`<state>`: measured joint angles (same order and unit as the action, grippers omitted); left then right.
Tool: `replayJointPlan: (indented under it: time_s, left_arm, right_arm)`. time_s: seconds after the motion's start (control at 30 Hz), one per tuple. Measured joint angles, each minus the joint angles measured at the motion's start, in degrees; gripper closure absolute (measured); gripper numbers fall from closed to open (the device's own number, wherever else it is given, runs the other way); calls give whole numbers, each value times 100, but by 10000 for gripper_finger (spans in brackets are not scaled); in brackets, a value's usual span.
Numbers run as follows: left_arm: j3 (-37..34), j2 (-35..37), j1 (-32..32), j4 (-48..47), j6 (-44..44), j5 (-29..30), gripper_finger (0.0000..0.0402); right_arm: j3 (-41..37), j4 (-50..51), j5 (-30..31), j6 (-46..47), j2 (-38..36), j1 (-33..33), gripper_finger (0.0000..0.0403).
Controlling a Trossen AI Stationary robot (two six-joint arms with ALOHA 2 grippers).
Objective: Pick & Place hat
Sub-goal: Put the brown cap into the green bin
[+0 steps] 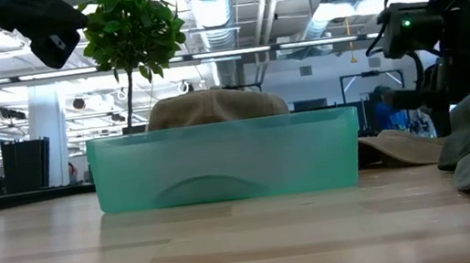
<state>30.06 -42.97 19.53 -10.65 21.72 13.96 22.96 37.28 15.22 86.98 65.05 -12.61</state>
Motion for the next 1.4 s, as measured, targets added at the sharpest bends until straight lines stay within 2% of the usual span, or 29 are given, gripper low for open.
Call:
replayJointPlan:
  time_s: [0.07,0.23,0.33,0.57,0.87,1.13,1.4]
  left_arm:
    - [0,-1,-2,0,-1,2,402]
    - [0,0,0,-3,-5,149,401]
    - [0,-1,0,-5,-16,288,401]
    - [0,-1,0,-3,-12,383,401]
    - [0,-6,0,-4,3,385,401]
    - [0,-6,0,28,3,398,402]
    - [2,-1,0,59,3,396,401]
  right_arm:
    - [0,-58,72,-9,3,105,387]
    - [254,50,314,-131,-51,454,379]
    - [573,281,578,-445,-174,648,390]
    - [1695,902,1349,-1618,-533,1084,393]
    - [3423,1863,2448,-3168,-572,1680,398]
    - [4401,1268,2787,-5082,-377,2352,400]
    - [4955,-248,3019,-6663,698,3135,400]
